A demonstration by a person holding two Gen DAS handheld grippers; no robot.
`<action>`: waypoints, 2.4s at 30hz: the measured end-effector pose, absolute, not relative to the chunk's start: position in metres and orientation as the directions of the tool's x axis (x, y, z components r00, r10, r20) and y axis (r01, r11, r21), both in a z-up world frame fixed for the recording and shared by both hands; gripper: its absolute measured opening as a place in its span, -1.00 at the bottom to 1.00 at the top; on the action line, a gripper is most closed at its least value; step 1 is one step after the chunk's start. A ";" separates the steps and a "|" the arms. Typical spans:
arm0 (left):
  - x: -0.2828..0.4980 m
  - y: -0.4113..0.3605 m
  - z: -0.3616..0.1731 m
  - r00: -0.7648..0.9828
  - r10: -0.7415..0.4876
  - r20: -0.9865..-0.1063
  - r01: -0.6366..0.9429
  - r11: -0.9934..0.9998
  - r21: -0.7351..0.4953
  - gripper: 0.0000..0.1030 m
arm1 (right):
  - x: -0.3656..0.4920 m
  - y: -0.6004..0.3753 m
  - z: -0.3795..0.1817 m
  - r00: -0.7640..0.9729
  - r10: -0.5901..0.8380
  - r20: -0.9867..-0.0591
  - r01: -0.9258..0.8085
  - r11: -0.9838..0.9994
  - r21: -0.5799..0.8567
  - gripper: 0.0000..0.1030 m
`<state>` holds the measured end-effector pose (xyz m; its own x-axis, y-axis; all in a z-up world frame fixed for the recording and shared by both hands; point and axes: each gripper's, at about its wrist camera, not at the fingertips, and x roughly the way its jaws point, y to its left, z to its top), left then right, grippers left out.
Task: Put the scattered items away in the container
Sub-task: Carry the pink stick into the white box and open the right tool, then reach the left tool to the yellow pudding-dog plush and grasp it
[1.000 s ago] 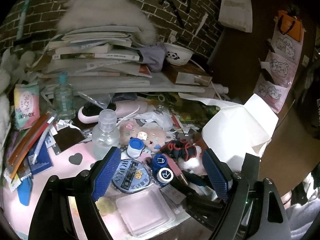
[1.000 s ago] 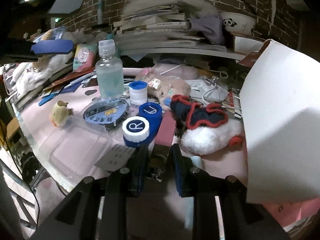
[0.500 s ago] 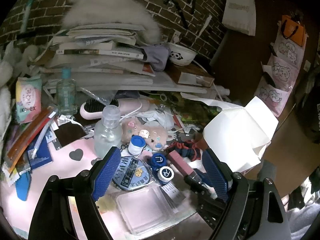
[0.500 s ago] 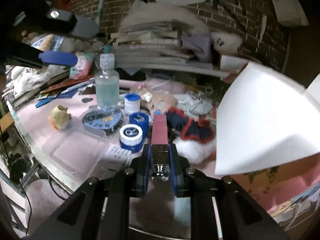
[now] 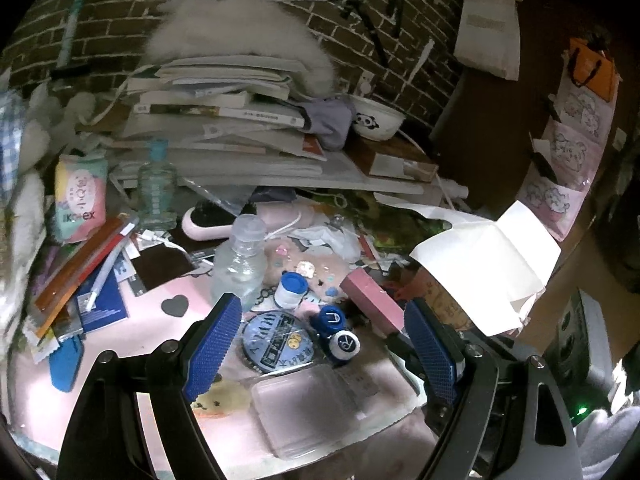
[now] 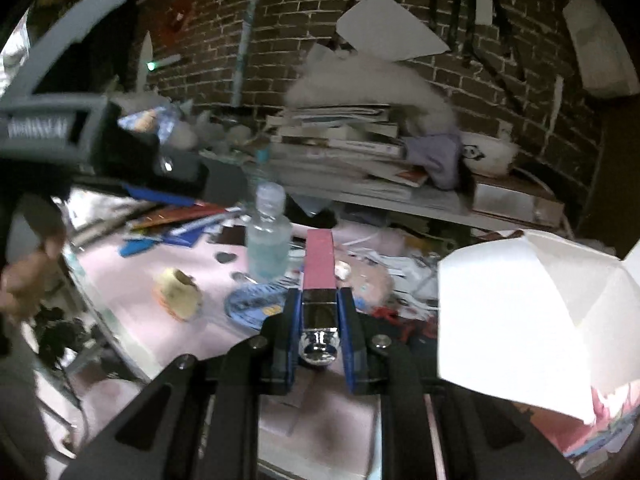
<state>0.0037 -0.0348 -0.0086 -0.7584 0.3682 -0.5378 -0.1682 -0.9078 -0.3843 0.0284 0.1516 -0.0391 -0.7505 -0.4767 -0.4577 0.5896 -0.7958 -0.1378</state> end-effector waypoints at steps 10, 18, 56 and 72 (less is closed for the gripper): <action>0.016 -0.042 0.001 -0.783 0.350 -0.514 -0.157 -0.911 -0.381 0.58 | 0.036 0.133 -0.032 -0.656 -0.579 -0.485 0.682 -0.730 -0.052 -0.71; 0.018 -0.038 0.000 -0.775 0.352 -0.524 -0.160 -0.913 -0.375 0.58 | 0.026 0.179 0.011 -0.778 -0.466 -0.422 0.570 -0.805 -0.162 -0.71; 0.000 -0.032 -0.027 -0.760 0.294 -0.579 -0.090 -0.931 -0.355 0.58 | -0.105 0.302 -0.002 -0.369 -0.074 -0.926 0.523 -0.841 -0.141 -0.57; 0.014 -0.055 -0.057 -0.767 0.147 -0.624 0.016 -0.968 -0.249 0.56 | -0.028 0.229 0.070 -0.625 -0.437 -0.647 0.624 -0.777 -0.078 0.24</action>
<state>0.0136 -0.0550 -0.0575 -0.7672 0.1473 -0.6242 0.0164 -0.9685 -0.2487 -0.0280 0.2290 0.0696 -0.6254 -0.4369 -0.6465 0.6242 -0.7773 -0.0784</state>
